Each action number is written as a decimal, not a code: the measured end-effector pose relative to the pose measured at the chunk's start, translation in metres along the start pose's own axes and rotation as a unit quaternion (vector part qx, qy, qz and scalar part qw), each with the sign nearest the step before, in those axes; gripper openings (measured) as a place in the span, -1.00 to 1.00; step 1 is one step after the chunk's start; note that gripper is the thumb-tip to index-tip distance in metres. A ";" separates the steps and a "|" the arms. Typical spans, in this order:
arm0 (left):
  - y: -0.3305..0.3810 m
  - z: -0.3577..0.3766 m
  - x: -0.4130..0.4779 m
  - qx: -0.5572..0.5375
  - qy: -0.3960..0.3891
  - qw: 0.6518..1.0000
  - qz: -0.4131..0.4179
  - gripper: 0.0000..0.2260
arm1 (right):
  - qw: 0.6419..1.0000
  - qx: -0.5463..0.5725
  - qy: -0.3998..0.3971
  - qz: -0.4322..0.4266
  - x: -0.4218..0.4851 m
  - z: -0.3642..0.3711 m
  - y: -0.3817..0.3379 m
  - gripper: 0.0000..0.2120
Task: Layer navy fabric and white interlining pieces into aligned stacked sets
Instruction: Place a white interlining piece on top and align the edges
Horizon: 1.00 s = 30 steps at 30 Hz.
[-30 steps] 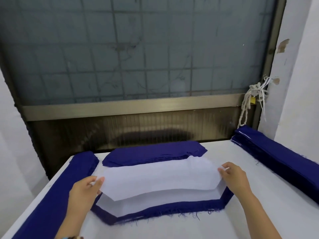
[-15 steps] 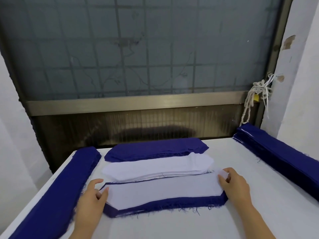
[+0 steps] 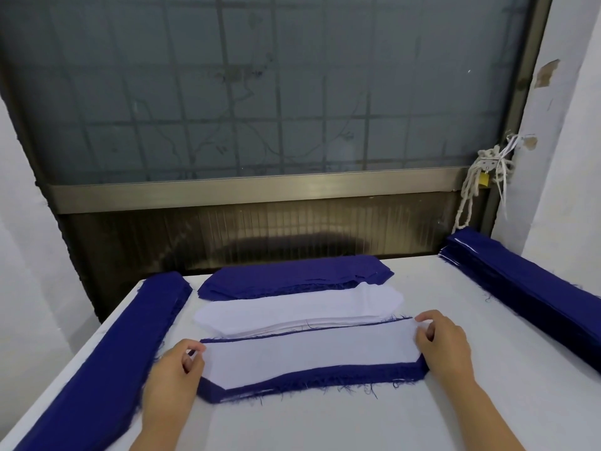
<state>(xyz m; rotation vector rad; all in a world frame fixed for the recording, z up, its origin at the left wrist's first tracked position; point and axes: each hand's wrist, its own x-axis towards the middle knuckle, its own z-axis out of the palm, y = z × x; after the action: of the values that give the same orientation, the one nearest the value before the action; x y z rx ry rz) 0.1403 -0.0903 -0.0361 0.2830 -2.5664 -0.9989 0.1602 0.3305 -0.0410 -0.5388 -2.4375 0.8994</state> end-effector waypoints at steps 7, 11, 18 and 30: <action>0.007 0.000 0.000 0.049 0.075 0.995 0.036 -0.76 | 0.995 -0.040 0.074 -0.059 -0.002 0.002 -0.003 -0.79; 0.009 0.000 -0.005 -0.021 0.015 0.990 0.142 -0.77 | 0.988 -0.018 0.024 -0.152 -0.005 0.004 -0.007 -0.69; 0.003 0.005 -0.008 -0.061 -0.076 0.977 0.190 -0.75 | 0.982 0.032 -0.031 -0.181 -0.006 0.004 -0.007 -0.58; 0.027 0.007 0.007 0.096 -0.075 0.973 0.198 -0.81 | 0.968 -0.152 -0.048 -0.193 0.003 0.005 -0.024 -0.70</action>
<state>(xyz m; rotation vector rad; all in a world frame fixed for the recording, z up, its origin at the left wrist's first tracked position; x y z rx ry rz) 0.1303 -0.0690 -0.0207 -0.2593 -2.7058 -0.6458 0.1501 0.3130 -0.0272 -0.1091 -2.6561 0.4027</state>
